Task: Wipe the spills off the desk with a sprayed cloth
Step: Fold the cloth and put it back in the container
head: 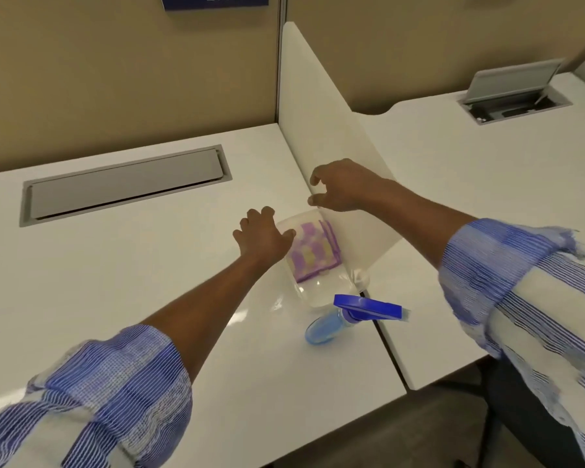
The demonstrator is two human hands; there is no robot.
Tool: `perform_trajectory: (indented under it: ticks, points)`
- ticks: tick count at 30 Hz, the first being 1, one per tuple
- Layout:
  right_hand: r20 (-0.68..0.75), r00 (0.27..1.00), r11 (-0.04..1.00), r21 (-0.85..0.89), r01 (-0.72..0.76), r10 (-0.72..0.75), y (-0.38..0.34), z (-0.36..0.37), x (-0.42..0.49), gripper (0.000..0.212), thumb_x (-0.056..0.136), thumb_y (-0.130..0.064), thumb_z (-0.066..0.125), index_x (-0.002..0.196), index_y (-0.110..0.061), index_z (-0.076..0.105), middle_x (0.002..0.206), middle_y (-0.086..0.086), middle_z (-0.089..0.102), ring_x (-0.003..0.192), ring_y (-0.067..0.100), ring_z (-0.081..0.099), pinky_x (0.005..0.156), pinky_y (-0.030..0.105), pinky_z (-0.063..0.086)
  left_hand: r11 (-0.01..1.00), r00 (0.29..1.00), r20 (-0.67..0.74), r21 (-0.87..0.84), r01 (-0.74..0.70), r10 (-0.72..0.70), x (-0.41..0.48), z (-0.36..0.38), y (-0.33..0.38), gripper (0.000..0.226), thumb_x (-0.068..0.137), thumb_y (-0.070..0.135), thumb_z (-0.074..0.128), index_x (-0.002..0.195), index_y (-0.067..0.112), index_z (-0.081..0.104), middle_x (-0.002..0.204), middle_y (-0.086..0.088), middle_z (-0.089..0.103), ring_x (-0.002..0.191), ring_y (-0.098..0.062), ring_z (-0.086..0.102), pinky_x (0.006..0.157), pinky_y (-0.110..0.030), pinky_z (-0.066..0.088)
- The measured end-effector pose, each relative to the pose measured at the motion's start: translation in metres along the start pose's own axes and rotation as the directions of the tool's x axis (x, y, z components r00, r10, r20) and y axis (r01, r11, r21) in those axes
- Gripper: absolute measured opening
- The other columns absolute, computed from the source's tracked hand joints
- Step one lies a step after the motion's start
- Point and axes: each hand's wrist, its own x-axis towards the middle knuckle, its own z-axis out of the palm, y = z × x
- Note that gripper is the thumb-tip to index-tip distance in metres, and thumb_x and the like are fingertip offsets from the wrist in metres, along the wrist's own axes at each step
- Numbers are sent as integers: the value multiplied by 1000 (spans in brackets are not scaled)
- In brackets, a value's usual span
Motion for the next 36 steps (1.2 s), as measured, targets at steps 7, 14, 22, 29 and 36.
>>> perform_trajectory:
  ticks: [7,14,22,29,36]
  points:
    - [260,961,984,168,52,-95,-13,-27,-104,72,80,-85,48,128,-34,66,121,-10,69,96,6,61,76,23,44,990,996,25,-109,-86,89,-50,11,-26,56,90,43,72,138,18,55,134,-11,55,126,-33,54,101,-44,40]
    - [340,922,983,33,183,-183,-12,7,-177,65,81,-69,73,137,-45,49,126,-20,60,106,7,59,78,21,47,979,972,115,-53,-198,203,-95,33,-49,68,93,39,70,152,15,44,149,-10,47,134,-30,51,105,-43,43]
    - [170,977,991,-12,136,-132,-5,20,-182,23,101,-38,60,123,-34,62,115,-8,70,89,13,54,68,26,36,934,923,228,111,-340,309,-102,49,-53,78,99,45,59,164,26,21,173,-11,13,150,-31,37,118,-43,31]
    - [88,991,995,26,98,-100,-1,-40,-202,27,92,-54,58,118,-46,61,81,-19,63,70,2,58,61,21,42,922,924,229,172,-347,305,-101,54,-54,72,104,54,43,166,30,13,175,-9,7,149,-34,35,117,-46,31]
    - [-107,993,999,-27,43,-46,-1,-92,-214,33,83,-57,53,115,-58,51,72,-23,65,61,1,60,59,31,52,913,922,254,212,-349,293,-101,52,-49,73,106,52,40,166,28,7,175,-8,2,148,-35,34,118,-47,29]
